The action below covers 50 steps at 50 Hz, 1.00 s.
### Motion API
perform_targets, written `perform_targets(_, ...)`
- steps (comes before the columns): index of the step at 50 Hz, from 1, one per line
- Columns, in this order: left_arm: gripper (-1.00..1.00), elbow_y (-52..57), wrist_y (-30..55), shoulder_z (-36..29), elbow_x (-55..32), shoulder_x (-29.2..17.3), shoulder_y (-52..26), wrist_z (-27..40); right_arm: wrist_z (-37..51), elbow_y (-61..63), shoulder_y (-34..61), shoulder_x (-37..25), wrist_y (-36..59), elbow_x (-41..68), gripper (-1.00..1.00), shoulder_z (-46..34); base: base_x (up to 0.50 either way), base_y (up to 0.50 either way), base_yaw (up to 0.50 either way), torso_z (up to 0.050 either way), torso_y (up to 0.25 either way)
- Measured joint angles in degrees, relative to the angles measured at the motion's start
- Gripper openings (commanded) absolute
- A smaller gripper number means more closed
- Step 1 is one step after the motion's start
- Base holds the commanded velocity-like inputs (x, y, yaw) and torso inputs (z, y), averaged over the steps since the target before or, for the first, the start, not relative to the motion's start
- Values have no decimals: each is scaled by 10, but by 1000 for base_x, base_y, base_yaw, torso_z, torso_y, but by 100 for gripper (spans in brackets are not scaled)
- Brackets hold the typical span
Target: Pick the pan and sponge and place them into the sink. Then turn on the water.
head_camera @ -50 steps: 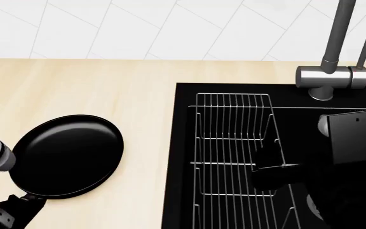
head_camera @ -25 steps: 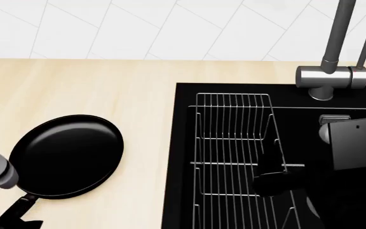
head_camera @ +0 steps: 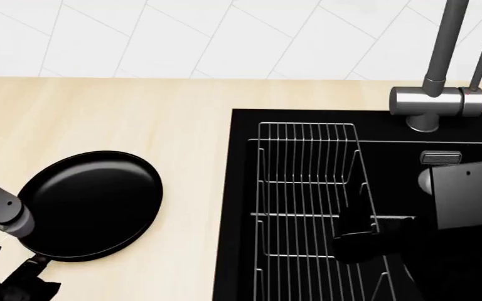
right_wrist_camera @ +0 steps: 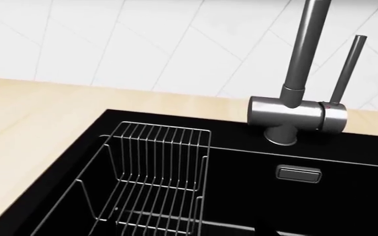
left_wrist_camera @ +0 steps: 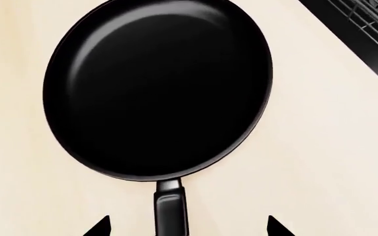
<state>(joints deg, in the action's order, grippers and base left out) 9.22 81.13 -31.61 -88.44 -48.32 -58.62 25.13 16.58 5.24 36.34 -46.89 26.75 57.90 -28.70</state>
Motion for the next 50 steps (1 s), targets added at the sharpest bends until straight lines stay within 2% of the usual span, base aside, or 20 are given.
perform_targets(46,100,-69,-55,-67,108,12,1,-96,-5,-7,-15,3,-12,-6,100,-1,0,0,0,0,0)
perform_targets(47,-100,-69,-56,-67,109,11,1,-97,-5,-8,-15,4,-12,-6,100,-1,0,0,0,0,0)
perform_targets(50,-100,-70,-58,-67,109,10,2,-99,-5,-8,-15,4,-12,-7,100,-1,0,0,0,0,0)
